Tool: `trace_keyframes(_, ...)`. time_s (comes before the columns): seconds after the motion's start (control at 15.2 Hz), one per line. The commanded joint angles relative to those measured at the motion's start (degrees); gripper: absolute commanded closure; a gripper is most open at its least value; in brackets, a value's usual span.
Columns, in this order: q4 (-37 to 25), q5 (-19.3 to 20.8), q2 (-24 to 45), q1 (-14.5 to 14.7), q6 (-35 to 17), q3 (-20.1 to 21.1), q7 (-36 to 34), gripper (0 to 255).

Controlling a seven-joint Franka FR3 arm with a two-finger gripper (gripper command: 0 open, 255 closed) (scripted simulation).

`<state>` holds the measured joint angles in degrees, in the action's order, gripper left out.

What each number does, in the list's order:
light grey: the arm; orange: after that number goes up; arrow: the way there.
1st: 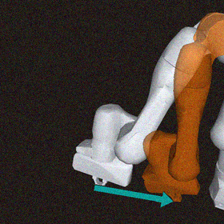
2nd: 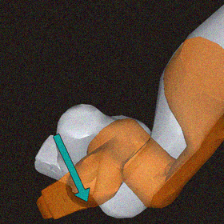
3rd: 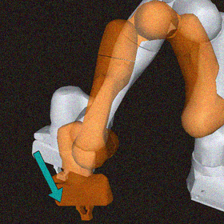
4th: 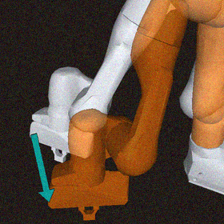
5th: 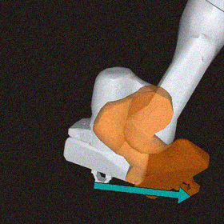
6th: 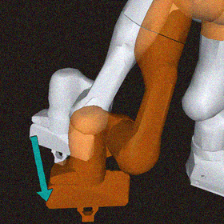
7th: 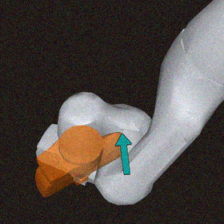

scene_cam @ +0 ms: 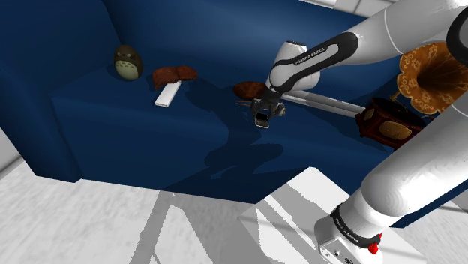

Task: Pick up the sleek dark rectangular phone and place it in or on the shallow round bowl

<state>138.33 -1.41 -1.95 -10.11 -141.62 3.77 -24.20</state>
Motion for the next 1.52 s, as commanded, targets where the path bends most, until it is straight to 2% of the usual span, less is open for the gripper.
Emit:
trace_keyframes(0.0,0.0,0.0,0.1,0.0,0.0,0.0,0.0,255)
trace_keyframes(1.45,-8.4,-0.4,-9.1,0.0,17.6,-0.2,0.1,255)
